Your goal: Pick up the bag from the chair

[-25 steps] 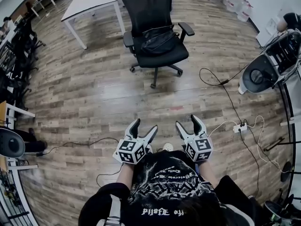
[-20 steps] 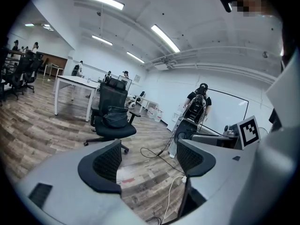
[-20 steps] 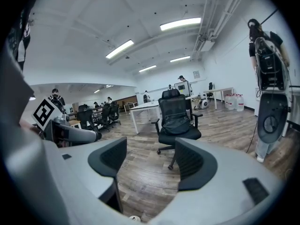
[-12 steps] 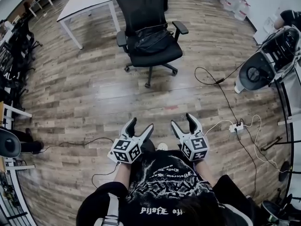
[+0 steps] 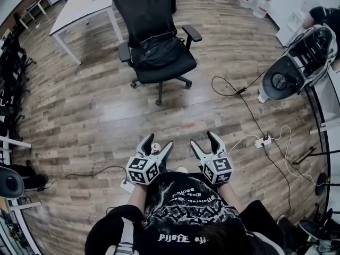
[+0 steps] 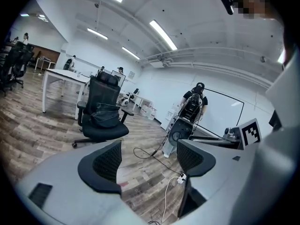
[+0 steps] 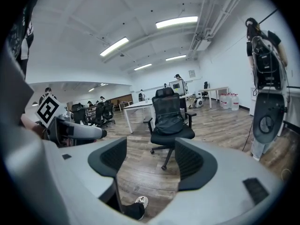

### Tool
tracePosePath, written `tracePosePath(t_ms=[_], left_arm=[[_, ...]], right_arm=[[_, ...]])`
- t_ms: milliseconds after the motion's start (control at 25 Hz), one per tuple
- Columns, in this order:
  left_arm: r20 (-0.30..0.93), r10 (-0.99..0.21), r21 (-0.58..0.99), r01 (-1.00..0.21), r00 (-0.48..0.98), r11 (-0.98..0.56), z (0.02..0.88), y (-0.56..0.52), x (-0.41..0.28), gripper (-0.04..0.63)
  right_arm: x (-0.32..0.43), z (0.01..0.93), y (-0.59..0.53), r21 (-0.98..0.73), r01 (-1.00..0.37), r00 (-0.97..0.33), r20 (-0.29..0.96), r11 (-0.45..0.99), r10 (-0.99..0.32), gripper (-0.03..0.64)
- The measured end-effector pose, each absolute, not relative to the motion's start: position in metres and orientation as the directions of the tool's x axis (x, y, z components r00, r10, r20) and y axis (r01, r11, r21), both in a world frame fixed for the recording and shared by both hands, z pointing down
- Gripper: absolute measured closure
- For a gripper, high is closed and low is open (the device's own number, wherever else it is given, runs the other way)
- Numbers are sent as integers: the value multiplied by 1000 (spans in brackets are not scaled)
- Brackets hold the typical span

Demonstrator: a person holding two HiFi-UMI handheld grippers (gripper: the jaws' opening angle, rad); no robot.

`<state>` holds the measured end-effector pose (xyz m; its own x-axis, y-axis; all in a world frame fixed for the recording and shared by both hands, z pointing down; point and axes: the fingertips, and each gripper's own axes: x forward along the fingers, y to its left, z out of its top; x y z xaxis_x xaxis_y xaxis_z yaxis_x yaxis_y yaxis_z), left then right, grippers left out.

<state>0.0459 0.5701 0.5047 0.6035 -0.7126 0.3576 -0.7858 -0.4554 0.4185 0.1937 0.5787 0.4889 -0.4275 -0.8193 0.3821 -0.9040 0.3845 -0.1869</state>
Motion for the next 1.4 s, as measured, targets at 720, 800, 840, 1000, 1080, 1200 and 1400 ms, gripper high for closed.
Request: tracePosePath(t_ms=[720, 800, 840, 1000, 1080, 1200, 1400], left_arm=[[396, -648, 423, -755, 651, -501, 521, 371, -69, 216], [394, -640, 426, -749, 659, -508, 522, 359, -78, 216], [395, -635, 427, -745, 664, -513, 523, 355, -81, 216], [394, -611, 418, -726, 687, -546, 525, 342, -87, 216], [387, -605, 413, -718, 696, -561, 523, 336, -89, 216], [391, -600, 412, -716, 698, -564, 523, 332, -92, 216], [401, -598, 414, -720, 694, -557, 527, 321, -90, 216]], right_arm=[[68, 501, 408, -181, -914, -405, 431, 362, -807, 282], [59, 504, 397, -180, -919, -395, 436, 352, -809, 282], [56, 505, 393, -179, -921, -389, 438, 345, -810, 282], [44, 507, 380, -182, -930, -368, 432, 320, -823, 282], [40, 506, 374, -181, -932, -362, 428, 314, -828, 282], [38, 507, 369, -184, -935, -354, 429, 303, -831, 282], [45, 509, 353, -227, -936, -342, 418, 268, -841, 282]])
